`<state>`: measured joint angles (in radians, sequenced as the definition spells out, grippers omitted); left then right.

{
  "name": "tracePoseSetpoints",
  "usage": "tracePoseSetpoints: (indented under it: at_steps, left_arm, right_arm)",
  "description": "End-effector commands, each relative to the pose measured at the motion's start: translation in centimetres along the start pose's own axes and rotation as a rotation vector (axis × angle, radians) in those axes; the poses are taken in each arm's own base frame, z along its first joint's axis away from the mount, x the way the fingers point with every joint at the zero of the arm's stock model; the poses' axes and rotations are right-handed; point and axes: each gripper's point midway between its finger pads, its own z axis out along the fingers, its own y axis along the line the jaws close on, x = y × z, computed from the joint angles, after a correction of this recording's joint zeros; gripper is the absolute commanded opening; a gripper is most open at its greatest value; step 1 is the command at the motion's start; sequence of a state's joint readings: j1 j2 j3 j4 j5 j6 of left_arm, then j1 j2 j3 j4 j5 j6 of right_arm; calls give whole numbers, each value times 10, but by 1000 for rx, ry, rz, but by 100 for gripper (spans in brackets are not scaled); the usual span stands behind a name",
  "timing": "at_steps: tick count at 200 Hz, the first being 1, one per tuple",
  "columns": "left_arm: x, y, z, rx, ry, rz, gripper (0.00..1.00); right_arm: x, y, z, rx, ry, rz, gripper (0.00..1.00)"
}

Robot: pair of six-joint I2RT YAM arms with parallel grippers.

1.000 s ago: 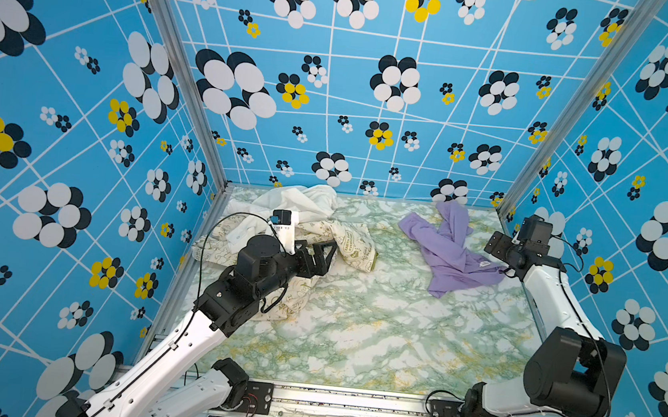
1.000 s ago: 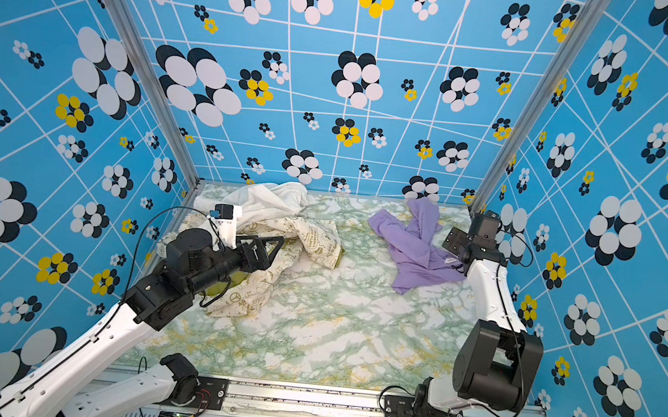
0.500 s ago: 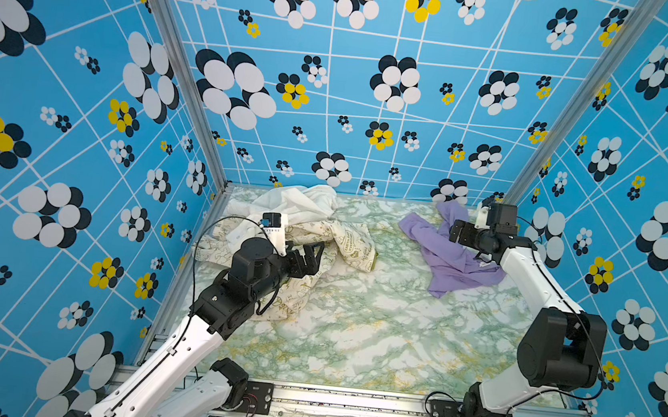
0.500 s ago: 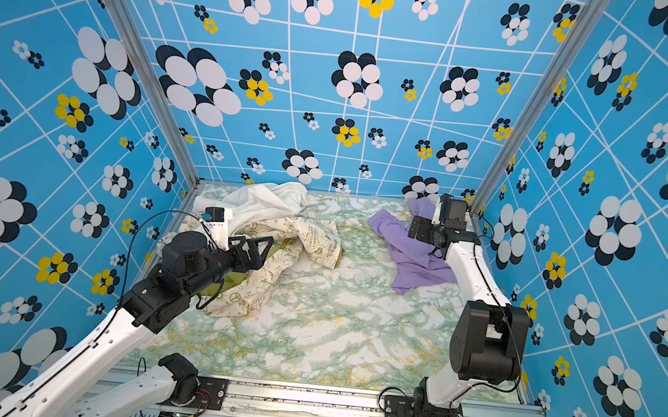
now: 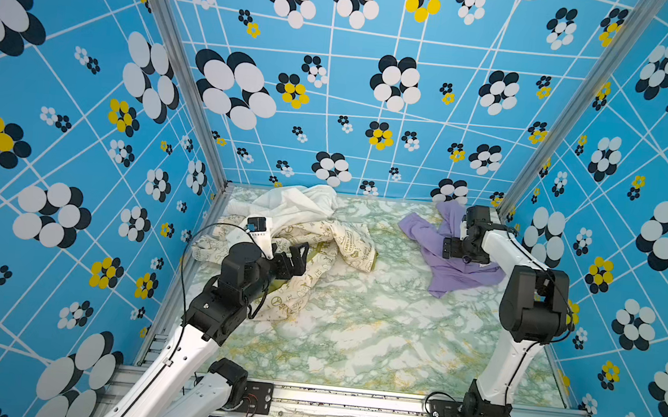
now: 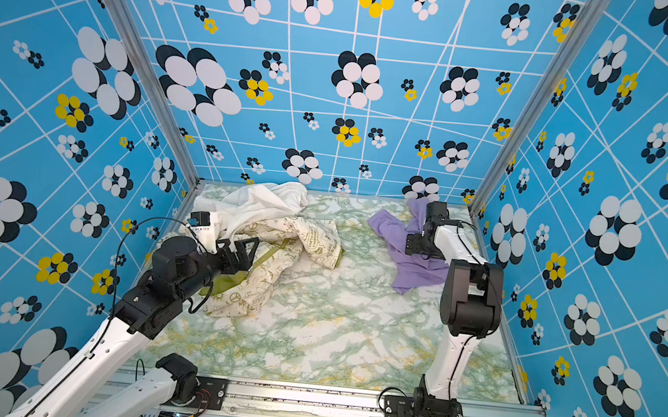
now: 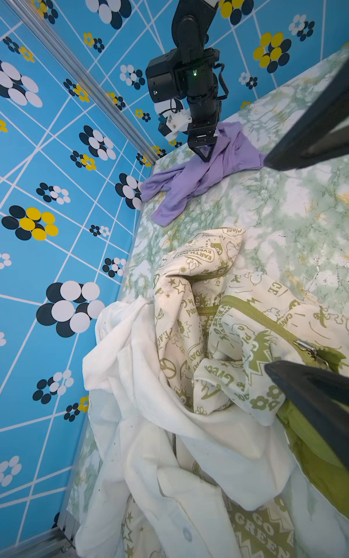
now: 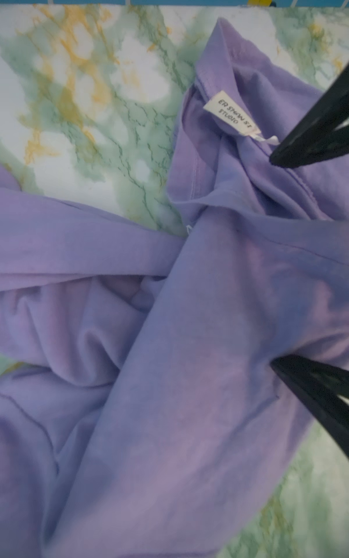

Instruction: Pick out a specific cloth from the pile

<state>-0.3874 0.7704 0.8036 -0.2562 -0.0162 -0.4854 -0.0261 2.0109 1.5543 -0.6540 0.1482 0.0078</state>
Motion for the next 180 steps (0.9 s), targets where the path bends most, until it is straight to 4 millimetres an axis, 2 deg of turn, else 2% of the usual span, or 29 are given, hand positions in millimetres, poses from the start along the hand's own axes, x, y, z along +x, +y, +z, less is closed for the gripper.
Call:
tracePoseSetpoints:
  at_steps: [1, 25, 52, 63, 76, 97, 139, 159, 180]
  left_arm:
    - [5, 8, 0, -19, -7, 13, 99]
    - [9, 19, 2, -61, -11, 16, 99]
    - [12, 40, 1, -158, -6, 36, 99]
    - [12, 49, -1, -197, -8, 51, 99]
    - [12, 62, -3, -251, -15, 65, 99]
    - [11, 78, -4, -299, -41, 99, 99]
    - [7, 106, -5, -379, -118, 198, 99]
    - [9, 121, -1, -402, -131, 222, 99]
    - [15, 134, 7, -396, -145, 249, 99]
  right_arm:
    - [25, -12, 6, 89, 130, -78, 99]
    - [43, -19, 15, 131, 193, -121, 99]
    - [59, -28, 19, 153, 246, -127, 99]
    - [60, -29, 16, 145, 245, -109, 99]
    - [52, -27, 6, 119, 196, -83, 99]
    - [26, -20, -28, 56, 49, -22, 99]
    - [-27, -16, -123, -54, -309, 87, 99]
    - [-36, -13, -159, -107, -463, 118, 99]
    - [-35, -16, -183, -124, -623, 160, 99]
